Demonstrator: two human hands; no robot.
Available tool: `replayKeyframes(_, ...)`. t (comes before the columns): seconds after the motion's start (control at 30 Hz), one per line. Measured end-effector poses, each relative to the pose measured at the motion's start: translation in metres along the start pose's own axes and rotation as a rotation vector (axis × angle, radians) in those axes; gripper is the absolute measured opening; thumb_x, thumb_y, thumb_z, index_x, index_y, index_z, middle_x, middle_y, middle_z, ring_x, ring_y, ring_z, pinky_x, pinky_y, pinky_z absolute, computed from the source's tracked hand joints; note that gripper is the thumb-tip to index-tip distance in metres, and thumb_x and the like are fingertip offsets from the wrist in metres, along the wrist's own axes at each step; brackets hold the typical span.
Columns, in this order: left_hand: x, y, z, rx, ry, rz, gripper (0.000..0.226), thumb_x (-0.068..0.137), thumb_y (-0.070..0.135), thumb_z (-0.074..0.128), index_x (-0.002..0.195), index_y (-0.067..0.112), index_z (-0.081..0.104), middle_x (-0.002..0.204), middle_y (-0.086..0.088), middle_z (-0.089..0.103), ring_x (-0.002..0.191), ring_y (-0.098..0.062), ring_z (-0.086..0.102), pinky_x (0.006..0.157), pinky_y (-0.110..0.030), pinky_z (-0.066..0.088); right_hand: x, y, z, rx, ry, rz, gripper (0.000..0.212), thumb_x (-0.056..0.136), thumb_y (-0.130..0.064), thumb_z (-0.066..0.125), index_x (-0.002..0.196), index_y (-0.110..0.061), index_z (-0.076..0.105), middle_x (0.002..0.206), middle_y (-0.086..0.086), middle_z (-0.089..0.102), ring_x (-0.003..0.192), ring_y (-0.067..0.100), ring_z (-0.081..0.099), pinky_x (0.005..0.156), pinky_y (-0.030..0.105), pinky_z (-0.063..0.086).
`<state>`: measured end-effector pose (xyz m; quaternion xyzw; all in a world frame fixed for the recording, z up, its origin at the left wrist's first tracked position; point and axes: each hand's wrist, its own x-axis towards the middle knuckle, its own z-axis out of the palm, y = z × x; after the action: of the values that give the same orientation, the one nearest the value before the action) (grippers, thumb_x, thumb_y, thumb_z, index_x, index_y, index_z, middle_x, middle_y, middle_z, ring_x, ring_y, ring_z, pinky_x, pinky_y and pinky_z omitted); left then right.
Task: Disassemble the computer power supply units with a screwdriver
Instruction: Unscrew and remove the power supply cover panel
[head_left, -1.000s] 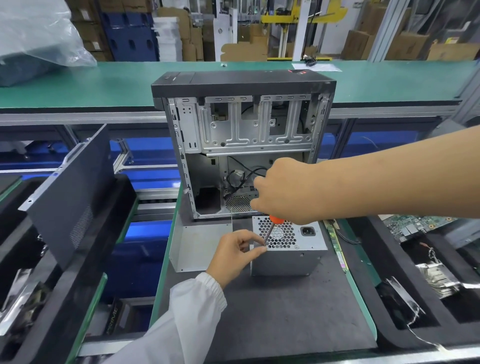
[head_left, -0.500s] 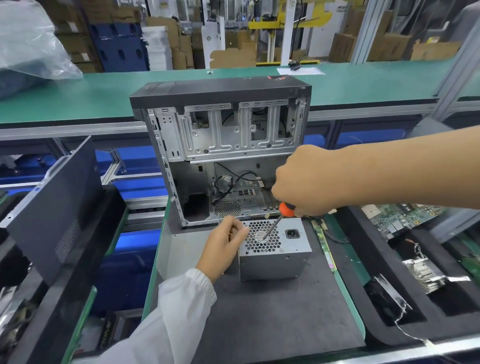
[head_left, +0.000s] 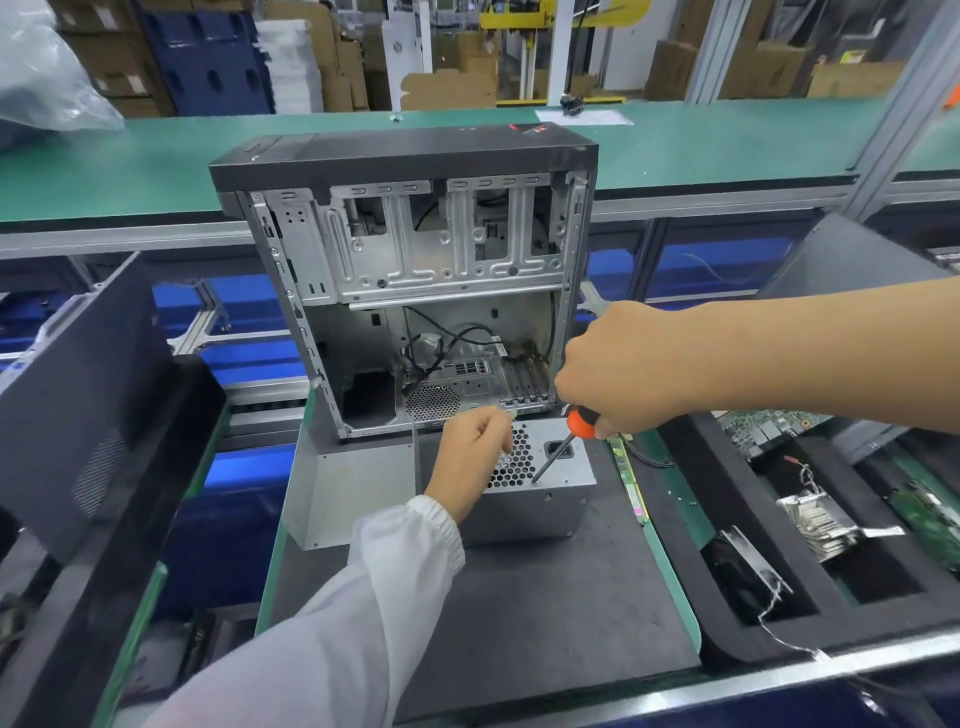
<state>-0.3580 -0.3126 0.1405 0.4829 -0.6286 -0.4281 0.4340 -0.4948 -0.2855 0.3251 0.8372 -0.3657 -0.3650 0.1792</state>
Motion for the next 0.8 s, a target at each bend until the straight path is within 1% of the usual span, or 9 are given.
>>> replayKeyframes(0.1,-0.001,-0.005,0.006,0.126,0.031,0.073,0.046,0.097,0.023,0.049,0.053,0.009,0.052,0.044,0.011,0.041,0.047,-0.006,0.038,0.058,-0.025,0.038,0.004,0.000,0.002,0.004,0.000,-0.003,0.017,0.094,-0.032,0.051,0.096,-0.015,0.050,0.071,-0.001,0.036,0.079,0.026,0.056,0.061,0.030,0.039)
replayKeyframes(0.17,0.001,-0.005,0.005,0.138,0.025,0.072,0.044,0.101,0.024,0.047,0.060,0.012,0.056,0.046,0.011,0.039,0.048,-0.007,0.037,0.058,-0.029,0.037,0.006,0.002,0.003,0.004,0.006,-0.002,0.018,0.094,-0.033,0.052,0.094,-0.016,0.046,0.070,-0.001,0.035,0.074,0.025,0.051,0.059,0.030,0.038)
replayKeyframes(0.23,0.003,-0.006,0.004,0.110,0.018,0.079,0.033,0.102,0.023,0.045,0.074,0.013,0.059,0.053,0.009,0.039,0.051,-0.007,0.036,0.055,-0.026,0.032,0.006,0.003,0.004,0.004,0.019,0.001,0.019,0.093,-0.034,0.052,0.091,-0.017,0.043,0.073,0.000,0.039,0.073,0.025,0.051,0.057,0.029,0.036)
replayKeyframes(0.3,0.003,-0.006,0.002,0.095,0.008,0.082,0.022,0.103,0.019,0.043,0.089,0.015,0.059,0.058,0.007,0.041,0.051,-0.004,0.035,0.052,-0.019,0.030,0.007,0.003,0.006,-0.004,0.026,0.002,0.019,0.093,-0.034,0.052,0.092,-0.016,0.046,0.073,0.000,0.040,0.074,0.025,0.053,0.053,0.026,0.034)
replayKeyframes(0.43,0.002,-0.006,0.001,0.106,0.006,0.081,0.018,0.104,0.017,0.038,0.106,0.017,0.056,0.061,0.010,0.041,0.051,-0.002,0.038,0.050,-0.014,0.032,0.005,0.004,0.007,-0.008,0.023,0.008,0.023,0.092,-0.036,0.053,0.087,-0.018,0.040,0.068,-0.001,0.035,0.070,0.024,0.048,0.048,0.025,0.029)
replayKeyframes(0.53,0.001,-0.005,0.000,0.098,-0.005,0.082,0.020,0.105,0.014,0.035,0.109,0.017,0.054,0.064,0.005,0.043,0.054,-0.003,0.037,0.052,-0.016,0.033,0.006,0.004,0.007,-0.017,0.019,0.007,0.022,0.093,-0.036,0.052,0.089,-0.017,0.042,0.068,-0.002,0.035,0.068,0.023,0.047,0.049,0.026,0.031)
replayKeyframes(0.67,0.000,-0.005,0.000,0.096,-0.043,0.085,0.021,0.104,0.011,0.033,0.109,0.018,0.052,0.065,0.002,0.048,0.061,-0.007,0.044,0.062,-0.019,0.039,0.007,0.003,0.003,-0.011,-0.004,0.012,0.023,0.093,-0.039,0.052,0.092,-0.016,0.047,0.068,-0.002,0.036,0.069,0.023,0.047,0.051,0.027,0.032)
replayKeyframes(0.73,-0.001,-0.005,0.000,0.078,-0.054,0.079,0.021,0.105,0.012,0.033,0.107,0.018,0.053,0.065,0.003,0.045,0.060,-0.007,0.041,0.059,-0.018,0.036,0.006,0.003,-0.002,0.012,-0.062,0.023,0.027,0.093,-0.042,0.052,0.090,-0.017,0.043,0.070,-0.002,0.035,0.073,0.024,0.047,0.057,0.029,0.036)
replayKeyframes(0.8,-0.001,-0.006,0.000,0.062,-0.060,0.060,0.023,0.105,0.016,0.034,0.104,0.020,0.056,0.066,0.004,0.042,0.059,-0.007,0.037,0.057,-0.022,0.033,0.006,0.005,-0.005,0.037,-0.117,0.029,0.029,0.093,-0.043,0.052,0.089,-0.016,0.044,0.074,-0.001,0.043,0.076,0.024,0.050,0.061,0.030,0.039)
